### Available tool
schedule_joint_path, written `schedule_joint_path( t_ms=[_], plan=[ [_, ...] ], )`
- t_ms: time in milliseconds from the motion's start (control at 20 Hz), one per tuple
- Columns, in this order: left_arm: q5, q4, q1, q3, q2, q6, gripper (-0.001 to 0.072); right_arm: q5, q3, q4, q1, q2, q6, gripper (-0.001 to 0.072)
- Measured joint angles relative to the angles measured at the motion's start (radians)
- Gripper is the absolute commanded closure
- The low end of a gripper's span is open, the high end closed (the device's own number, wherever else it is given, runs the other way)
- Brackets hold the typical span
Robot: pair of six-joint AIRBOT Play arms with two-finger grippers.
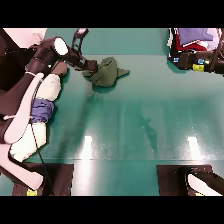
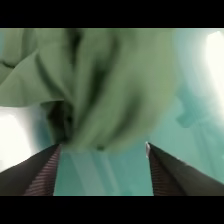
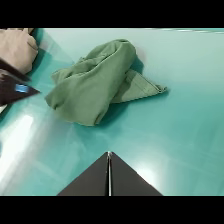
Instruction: Fold the shirts.
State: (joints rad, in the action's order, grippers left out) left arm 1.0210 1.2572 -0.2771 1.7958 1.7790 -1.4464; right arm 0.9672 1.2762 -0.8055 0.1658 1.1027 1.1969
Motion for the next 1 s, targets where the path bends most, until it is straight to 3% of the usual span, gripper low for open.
schedule_joint_path(
  t_ms=[100,150,200,250,300,550,850,1000],
  plan=[
    [-0.028,-0.040,0.011,0.000,0.063,0.030,0.0098,0.001,0.000,0.000,0.000,0.000,0.000,0.0693],
    [-0.044,-0.055,0.013,0.000,0.085,0.039,0.0229,0.001,0.000,0.000,0.000,0.000,0.000,0.0693],
    [-0.059,-0.066,0.016,0.002,0.101,0.045,0.0470,0.001,0.000,0.000,0.000,0.000,0.000,0.0693],
    [-0.071,-0.077,0.018,0.007,0.112,0.050,0.0650,0.000,0.000,0.000,0.000,0.000,0.000,0.0693],
    [-0.076,-0.081,0.019,0.021,0.119,0.056,0.0684,-0.001,0.000,0.000,0.000,-0.001,0.000,0.0693],
    [0.004,-0.089,0.023,0.206,0.085,0.103,0.0684,-0.015,0.000,-0.001,-0.049,-0.054,0.000,0.0694],
    [0.157,-0.226,-0.016,0.300,-0.217,0.291,0.0683,-0.029,0.001,-0.002,-0.225,-0.230,0.000,0.0693],
    [0.237,-0.282,-0.081,0.247,-0.358,0.345,0.0683,-0.031,0.002,-0.001,-0.306,-0.310,-0.001,0.0694]
  ],
)
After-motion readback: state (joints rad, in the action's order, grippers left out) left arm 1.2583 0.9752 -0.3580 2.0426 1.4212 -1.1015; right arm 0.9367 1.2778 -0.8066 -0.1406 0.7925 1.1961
